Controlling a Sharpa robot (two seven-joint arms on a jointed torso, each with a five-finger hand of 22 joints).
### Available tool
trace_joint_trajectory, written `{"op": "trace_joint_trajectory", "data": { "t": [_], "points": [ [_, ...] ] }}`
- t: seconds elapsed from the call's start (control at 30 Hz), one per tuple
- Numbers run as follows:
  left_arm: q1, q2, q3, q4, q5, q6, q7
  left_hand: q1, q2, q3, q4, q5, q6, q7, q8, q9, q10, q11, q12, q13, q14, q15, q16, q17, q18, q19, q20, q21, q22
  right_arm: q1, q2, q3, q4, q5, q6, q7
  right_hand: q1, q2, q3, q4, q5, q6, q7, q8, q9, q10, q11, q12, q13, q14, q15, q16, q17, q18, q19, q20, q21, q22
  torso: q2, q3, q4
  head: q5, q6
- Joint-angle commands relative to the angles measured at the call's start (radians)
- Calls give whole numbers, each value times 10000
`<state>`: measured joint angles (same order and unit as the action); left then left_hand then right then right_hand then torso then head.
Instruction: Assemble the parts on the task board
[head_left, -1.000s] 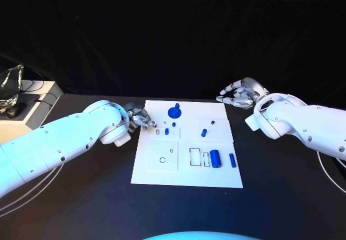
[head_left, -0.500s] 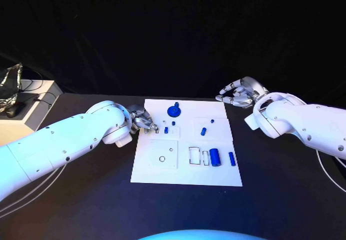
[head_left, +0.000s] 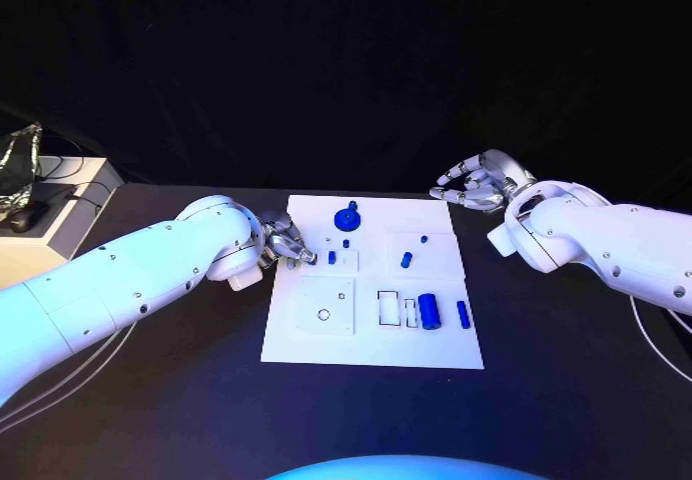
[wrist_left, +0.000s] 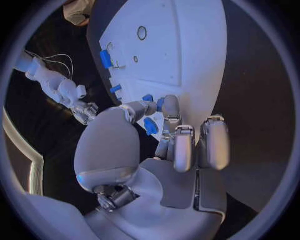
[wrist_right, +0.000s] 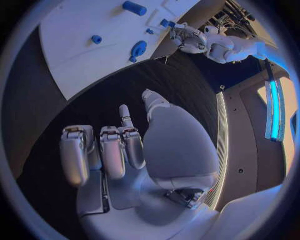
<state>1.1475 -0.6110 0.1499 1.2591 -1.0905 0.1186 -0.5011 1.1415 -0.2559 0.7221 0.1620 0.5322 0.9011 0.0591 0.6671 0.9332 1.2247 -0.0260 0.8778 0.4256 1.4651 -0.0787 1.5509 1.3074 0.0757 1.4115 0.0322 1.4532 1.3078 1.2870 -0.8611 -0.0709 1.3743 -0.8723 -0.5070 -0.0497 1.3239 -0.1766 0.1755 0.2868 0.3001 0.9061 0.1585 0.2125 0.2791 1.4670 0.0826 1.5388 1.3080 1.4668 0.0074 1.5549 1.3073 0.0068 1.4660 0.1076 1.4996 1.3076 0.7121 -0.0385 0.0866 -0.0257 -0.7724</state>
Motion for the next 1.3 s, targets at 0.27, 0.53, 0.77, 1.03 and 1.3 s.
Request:
{"op": "trace_joint_trajectory", "data": {
  "t": [0.27,0.53,0.77,1.03,1.3],
  "points": [
    [0,159,-5,-129,-246,327,-25,13,116,1514,-1482,-40,143,-101,0,-6,-21,-14,-48,-11,919,-46,6,2139,-146,-73,-25,-67,167,-4,5,1,21,-39,103,66,-62,19,60,3,34,-64,23,66,17,695,-47,-32,2316,866,-45,-67,1904,122,726,-41,-40,2100,-5,-2,12,-29,-40],
    [25,270,-4,-199,-387,354,-29,11,132,1522,-1479,-60,140,-97,-12,-6,-25,-9,-64,-19,921,-44,8,2147,-148,-71,-26,-65,174,-4,11,1,21,-40,103,69,-62,19,60,3,34,-64,23,66,17,695,-47,-32,2316,866,-45,-67,1904,122,726,-41,-40,2100,5,1,0,-22,-65],
    [44,313,0,-284,-365,540,-33,13,136,1526,-1482,-63,140,-97,-16,-5,-26,-9,-69,-22,923,-43,11,2156,-149,-70,-26,-64,176,-5,10,1,14,-40,103,71,-62,19,60,3,34,-64,23,66,17,695,-47,-32,2316,866,-45,-67,1904,122,726,-41,-40,2100,13,0,-4,-31,-72],
    [72,337,3,-410,-370,738,-46,18,135,1531,-1491,-64,140,-97,-20,-5,-28,-9,-74,-25,927,-43,17,2170,-150,-67,-25,-61,182,-5,5,1,8,-41,106,72,-62,19,60,3,34,-64,23,66,17,695,-47,-32,2316,866,-45,-67,1904,122,726,-41,-40,2100,-5,-1,12,-46,-140],
    [83,337,4,-466,-439,725,-57,28,132,1537,-1505,-65,142,-97,-24,-4,-30,-11,-80,-28,929,-43,20,2179,-153,-62,-25,-57,191,-8,11,1,-1,-41,114,73,-62,19,60,3,34,-64,23,66,17,695,-47,-32,2316,866,-45,-67,1904,122,726,-41,-40,2100,-6,-7,14,-42,-152]
  ]
}}
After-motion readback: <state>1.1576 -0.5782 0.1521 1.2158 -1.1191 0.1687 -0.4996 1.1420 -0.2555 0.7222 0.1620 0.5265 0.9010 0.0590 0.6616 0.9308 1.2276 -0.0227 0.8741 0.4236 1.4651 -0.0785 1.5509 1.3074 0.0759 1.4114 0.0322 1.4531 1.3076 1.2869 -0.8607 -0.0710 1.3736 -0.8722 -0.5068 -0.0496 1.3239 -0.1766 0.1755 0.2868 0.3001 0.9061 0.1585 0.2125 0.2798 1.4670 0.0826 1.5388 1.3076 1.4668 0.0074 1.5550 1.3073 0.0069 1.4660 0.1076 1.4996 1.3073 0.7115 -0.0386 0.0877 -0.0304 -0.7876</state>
